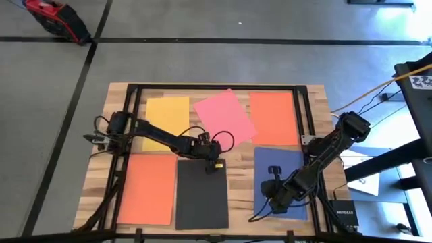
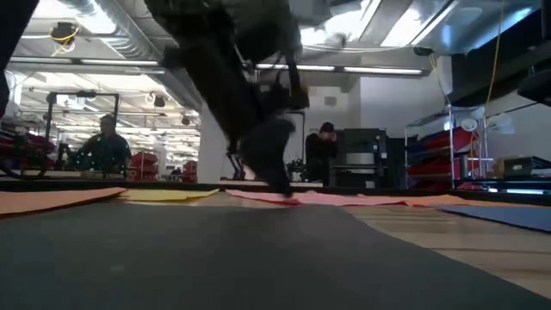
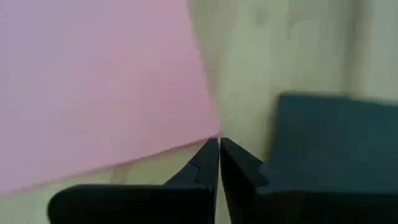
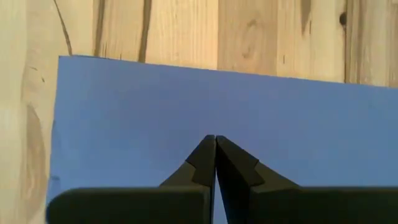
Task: Organize paper
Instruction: Adjust the pink paper on the table
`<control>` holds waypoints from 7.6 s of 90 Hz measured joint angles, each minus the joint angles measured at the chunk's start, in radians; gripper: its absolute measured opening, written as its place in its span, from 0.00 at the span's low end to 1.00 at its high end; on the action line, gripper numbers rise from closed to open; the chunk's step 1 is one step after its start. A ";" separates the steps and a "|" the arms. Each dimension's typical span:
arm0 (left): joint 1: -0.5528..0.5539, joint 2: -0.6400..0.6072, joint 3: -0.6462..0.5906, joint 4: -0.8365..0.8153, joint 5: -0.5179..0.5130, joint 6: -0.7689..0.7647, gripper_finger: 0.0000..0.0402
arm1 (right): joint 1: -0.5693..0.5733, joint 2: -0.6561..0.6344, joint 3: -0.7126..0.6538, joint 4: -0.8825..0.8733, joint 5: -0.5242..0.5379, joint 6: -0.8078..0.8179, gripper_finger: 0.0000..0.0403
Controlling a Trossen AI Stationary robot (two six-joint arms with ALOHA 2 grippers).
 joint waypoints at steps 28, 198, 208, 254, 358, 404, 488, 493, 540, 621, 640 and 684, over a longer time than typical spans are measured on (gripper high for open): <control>-0.018 0.022 0.011 -0.106 -0.016 -0.016 0.00 | 0.000 0.000 0.000 -0.001 -0.001 -0.002 0.00; 0.193 -0.095 -0.001 -0.255 -0.148 -0.385 0.00 | -0.175 0.000 -0.011 -0.005 0.306 0.083 0.00; 0.233 -0.083 0.000 -0.240 -0.148 -0.385 0.00 | -0.277 0.000 -0.033 0.014 0.417 0.091 0.00; 0.266 -0.078 -0.004 -0.163 -0.131 -0.266 0.00 | -0.733 0.000 -0.219 0.509 0.321 -0.318 0.00; 0.364 -0.062 -0.004 -0.110 -0.073 -0.174 0.00 | -0.795 0.003 -0.364 0.672 -0.047 -0.084 0.00; 0.267 -0.062 -0.003 0.082 -0.084 -0.173 0.00 | -0.795 0.033 -0.471 0.992 -0.040 0.186 0.00; -0.011 -0.280 -0.024 0.166 -0.267 -0.142 0.00 | -0.882 0.056 -0.059 0.558 -0.037 -0.638 0.15; -0.020 -0.280 -0.057 0.234 -0.266 -0.148 0.00 | -0.907 0.062 -0.037 0.549 -0.039 -0.677 0.18; -0.065 -0.279 -0.545 1.122 -0.155 -0.191 0.00 | -1.120 0.142 -0.015 0.552 -0.239 -0.768 0.00; -0.017 -0.278 -0.659 1.294 -0.106 -0.247 0.00 | -1.116 0.275 0.022 0.484 -0.185 -0.478 0.00; -0.017 -0.278 -0.659 1.295 -0.107 -0.247 0.00 | -1.116 0.276 0.020 0.487 -0.174 -0.522 0.00; -0.024 -0.278 -0.659 1.295 -0.107 -0.245 0.00 | -1.117 0.199 0.010 0.435 -0.166 -0.555 0.00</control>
